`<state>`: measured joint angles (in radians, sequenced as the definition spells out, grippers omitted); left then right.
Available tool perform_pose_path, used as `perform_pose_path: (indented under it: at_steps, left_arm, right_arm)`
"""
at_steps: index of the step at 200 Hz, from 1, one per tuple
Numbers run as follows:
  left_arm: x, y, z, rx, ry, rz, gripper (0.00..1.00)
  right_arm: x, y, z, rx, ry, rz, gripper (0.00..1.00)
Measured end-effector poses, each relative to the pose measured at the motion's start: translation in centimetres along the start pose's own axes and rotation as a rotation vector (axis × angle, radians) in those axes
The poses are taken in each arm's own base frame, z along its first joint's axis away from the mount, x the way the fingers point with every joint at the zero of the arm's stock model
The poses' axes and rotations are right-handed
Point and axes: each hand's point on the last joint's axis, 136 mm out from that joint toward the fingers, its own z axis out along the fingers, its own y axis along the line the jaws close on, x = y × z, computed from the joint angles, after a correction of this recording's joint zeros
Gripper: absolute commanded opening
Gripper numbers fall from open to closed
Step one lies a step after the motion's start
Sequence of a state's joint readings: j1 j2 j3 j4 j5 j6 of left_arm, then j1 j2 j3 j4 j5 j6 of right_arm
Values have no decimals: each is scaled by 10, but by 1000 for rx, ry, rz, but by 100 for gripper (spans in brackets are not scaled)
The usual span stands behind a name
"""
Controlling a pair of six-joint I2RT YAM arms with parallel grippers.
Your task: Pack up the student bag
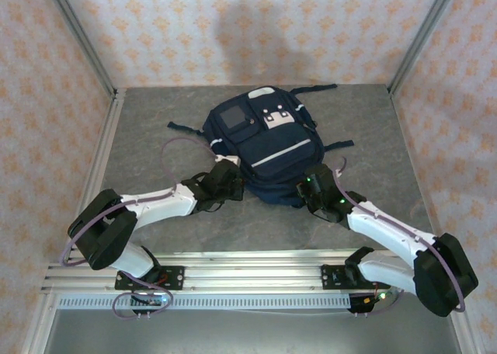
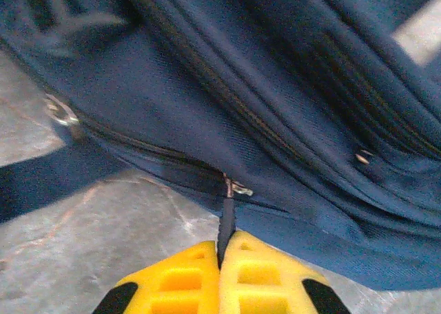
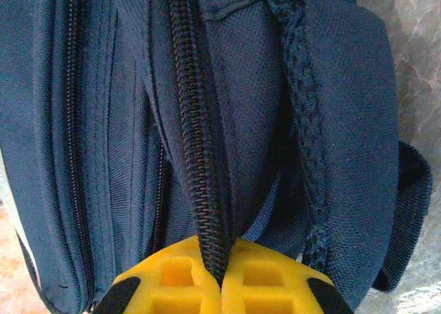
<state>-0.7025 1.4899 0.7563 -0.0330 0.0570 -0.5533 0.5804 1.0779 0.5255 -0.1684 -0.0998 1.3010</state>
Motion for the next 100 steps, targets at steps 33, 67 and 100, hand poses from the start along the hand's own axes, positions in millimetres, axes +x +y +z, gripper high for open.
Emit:
perform_pose_path:
  at_steps: [33,67,100]
  left_arm:
    - [-14,27,4,-62,-23,-64,0]
    - [-19,54,21,-127,-1,-132,0]
    - [-30,64,28,-143,-2,-180,23]
  right_arm:
    - [0,-2,1,3,0,-16,0]
    - [6,-7,9,9,18,-44,0]
    - [28,-4,14,0,56,-137,0]
